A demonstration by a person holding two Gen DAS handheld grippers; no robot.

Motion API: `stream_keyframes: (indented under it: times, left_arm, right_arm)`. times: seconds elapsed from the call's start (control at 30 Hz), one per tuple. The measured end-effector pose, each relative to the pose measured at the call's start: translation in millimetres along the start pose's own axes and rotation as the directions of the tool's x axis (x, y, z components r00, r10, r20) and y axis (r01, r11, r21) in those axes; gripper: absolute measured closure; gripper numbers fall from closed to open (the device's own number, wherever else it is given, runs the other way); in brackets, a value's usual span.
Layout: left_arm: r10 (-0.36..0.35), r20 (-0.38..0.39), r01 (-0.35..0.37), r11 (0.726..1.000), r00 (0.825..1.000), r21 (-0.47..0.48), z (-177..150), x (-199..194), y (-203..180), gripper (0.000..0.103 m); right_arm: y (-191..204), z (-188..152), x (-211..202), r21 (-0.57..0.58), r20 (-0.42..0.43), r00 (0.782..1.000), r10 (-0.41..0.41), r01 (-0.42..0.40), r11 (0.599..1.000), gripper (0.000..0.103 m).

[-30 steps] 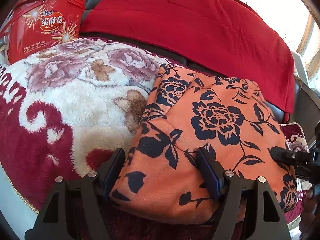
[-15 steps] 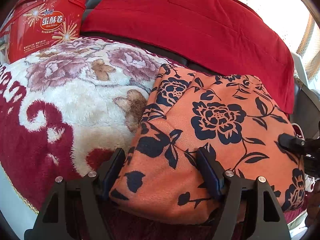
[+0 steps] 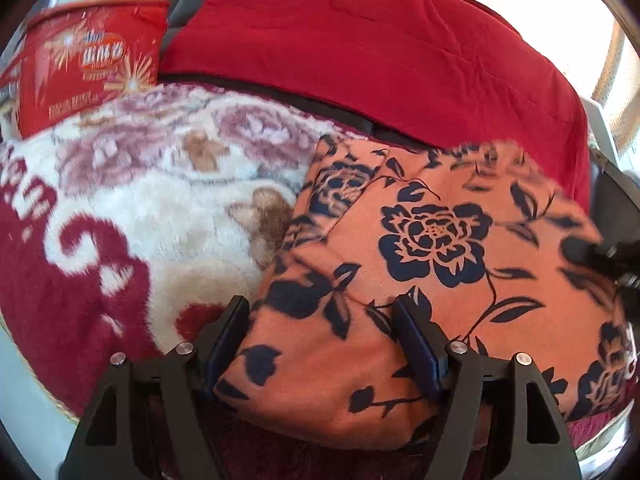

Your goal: Fold small clothes

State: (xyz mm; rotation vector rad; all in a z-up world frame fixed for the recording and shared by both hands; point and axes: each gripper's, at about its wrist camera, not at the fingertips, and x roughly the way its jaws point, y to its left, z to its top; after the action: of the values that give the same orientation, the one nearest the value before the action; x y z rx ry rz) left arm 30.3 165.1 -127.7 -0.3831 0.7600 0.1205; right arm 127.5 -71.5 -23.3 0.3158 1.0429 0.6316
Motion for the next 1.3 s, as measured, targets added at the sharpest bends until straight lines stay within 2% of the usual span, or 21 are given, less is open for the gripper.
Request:
stream_keyframes:
  times: [0.07,0.13,0.17,0.2,0.23,0.27,0.33,0.4,0.53,0.6,0.63,0.7,0.73,0.77,0.9,1.0,1.03,1.1,1.2,1.23,1.3]
  left_arm:
    - [-0.032,0.017,0.032,0.999,0.999,0.001,11,-22,-1,0.03]
    - [-0.095,0.109,0.098,0.995,0.989,-0.016,20,-51,2,0.028]
    - [-0.112,0.145,0.114,0.993,0.983,-0.006,26,-61,4,0.022]
    - [-0.127,0.139,0.128,0.992,0.982,0.001,32,-61,7,0.017]
    - [-0.152,0.107,0.154,0.988,0.983,-0.005,36,-55,12,0.013]
    - [-0.184,0.046,0.185,0.982,0.982,-0.032,42,-43,20,0.013]
    - [-0.217,-0.057,0.209,0.971,0.975,-0.117,48,-20,36,0.013]
    - [-0.303,-0.144,0.274,0.943,0.942,-0.19,52,2,48,0.013]
    - [-0.389,-0.199,0.341,0.909,0.899,-0.24,58,31,51,0.013]
    - [-0.456,-0.283,0.373,0.878,0.844,-0.301,54,56,49,0.013]
    - [-0.449,-0.335,0.349,0.882,0.828,-0.318,50,69,49,0.015]
    - [-0.426,-0.328,0.352,0.898,0.843,-0.263,53,67,40,0.015]
    - [-0.428,-0.329,0.363,0.9,0.842,-0.242,53,65,36,0.041]
    - [-0.458,-0.337,0.398,0.887,0.823,-0.235,52,66,32,0.07]
    - [-0.425,-0.307,0.378,0.904,0.852,-0.201,59,52,19,0.074]
    - [-0.468,-0.239,0.45,0.884,0.851,-0.127,76,25,-12,0.076]
    - [-0.461,-0.214,0.454,0.887,0.861,-0.081,84,17,-27,0.076]
    - [-0.466,-0.167,0.471,0.882,0.869,-0.012,99,6,-55,0.076]
    - [-0.499,-0.144,0.506,0.862,0.855,0.019,115,8,-89,0.075]
    - [-0.496,-0.153,0.504,0.863,0.855,0.017,118,14,-100,0.074]
    - [-0.466,-0.174,0.477,0.879,0.868,0.027,119,29,-118,0.07]
  right_arm:
    - [1,-4,-13,-0.013,0.029,1.0,-0.006,0.006,1.0,0.073]
    - [-13,-9,-16,-0.01,0.017,0.998,-0.058,0.058,0.998,0.073]
    - [-23,-12,-13,0.016,0.006,0.997,-0.071,0.071,0.997,0.069]
    - [-40,-14,-7,0.074,-0.015,0.997,-0.075,0.076,0.994,0.066]
    - [-63,-18,2,0.152,-0.039,0.999,-0.036,0.042,0.988,0.061]
    - [-79,-20,2,0.213,-0.037,0.999,0.013,-0.004,0.977,0.044]
    - [-104,-27,-3,0.322,0.023,0.999,0.048,-0.053,0.945,0.03]
    - [-109,-28,-5,0.328,0.045,0.996,0.071,-0.082,0.941,0.03]
    - [-99,-19,-4,0.264,0.022,0.997,0.072,-0.075,0.962,0.03]
    - [-93,-16,4,0.232,-0.009,0.998,0.07,-0.066,0.971,0.03]
    - [-91,-14,14,0.217,-0.048,0.997,0.065,-0.053,0.975,0.03]
    - [-83,-14,26,0.173,-0.074,0.996,0.058,-0.044,0.984,0.033]
    - [-75,-13,30,0.135,-0.081,0.996,0.047,-0.035,0.99,0.045]
    - [-64,-12,34,0.102,-0.086,0.996,0.031,-0.022,0.995,0.053]
    - [-32,0,18,-0.037,-0.047,0.999,-0.005,0.004,0.999,0.066]
    - [-17,16,-8,-0.101,0.018,1.0,-0.016,0.018,0.995,0.066]
    - [-16,22,-16,-0.108,0.041,0.999,-0.011,0.016,0.994,0.066]
    - [-20,36,-40,-0.121,0.1,0.995,-0.006,0.018,0.993,0.066]
    - [-40,57,-74,-0.101,0.164,0.986,-0.023,0.04,0.994,0.066]
    - [-49,62,-79,-0.087,0.17,0.985,-0.024,0.039,0.995,0.066]
    - [-86,70,-79,0.006,0.161,0.986,-0.038,0.037,0.999,0.057]
